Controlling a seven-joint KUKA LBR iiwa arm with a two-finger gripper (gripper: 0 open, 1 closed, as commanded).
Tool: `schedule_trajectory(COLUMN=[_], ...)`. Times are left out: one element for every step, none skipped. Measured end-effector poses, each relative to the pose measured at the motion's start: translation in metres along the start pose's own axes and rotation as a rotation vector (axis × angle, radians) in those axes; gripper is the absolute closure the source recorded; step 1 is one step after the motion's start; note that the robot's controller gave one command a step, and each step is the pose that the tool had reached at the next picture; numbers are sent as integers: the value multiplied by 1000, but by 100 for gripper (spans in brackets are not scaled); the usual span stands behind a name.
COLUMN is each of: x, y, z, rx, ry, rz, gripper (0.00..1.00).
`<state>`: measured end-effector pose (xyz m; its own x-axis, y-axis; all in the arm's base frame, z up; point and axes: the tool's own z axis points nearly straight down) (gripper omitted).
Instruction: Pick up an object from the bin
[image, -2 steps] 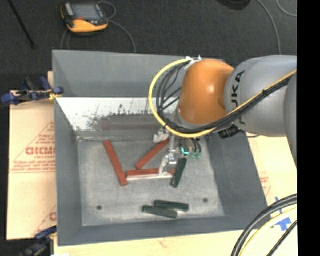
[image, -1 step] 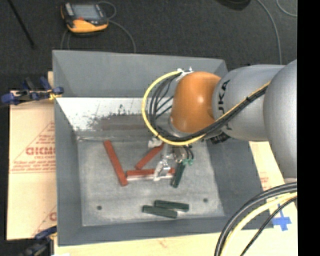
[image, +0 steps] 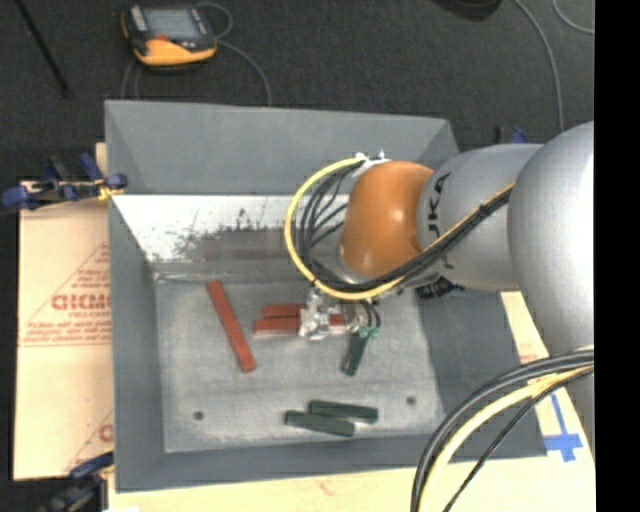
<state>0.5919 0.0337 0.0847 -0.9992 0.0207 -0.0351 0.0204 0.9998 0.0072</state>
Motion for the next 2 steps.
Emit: schedule_trajectory(x=[5,-4], y=[-1,-1], z=[3,-3], rx=[2,0], ry=[15,-16], rz=[-1,2], gripper=[0,100])
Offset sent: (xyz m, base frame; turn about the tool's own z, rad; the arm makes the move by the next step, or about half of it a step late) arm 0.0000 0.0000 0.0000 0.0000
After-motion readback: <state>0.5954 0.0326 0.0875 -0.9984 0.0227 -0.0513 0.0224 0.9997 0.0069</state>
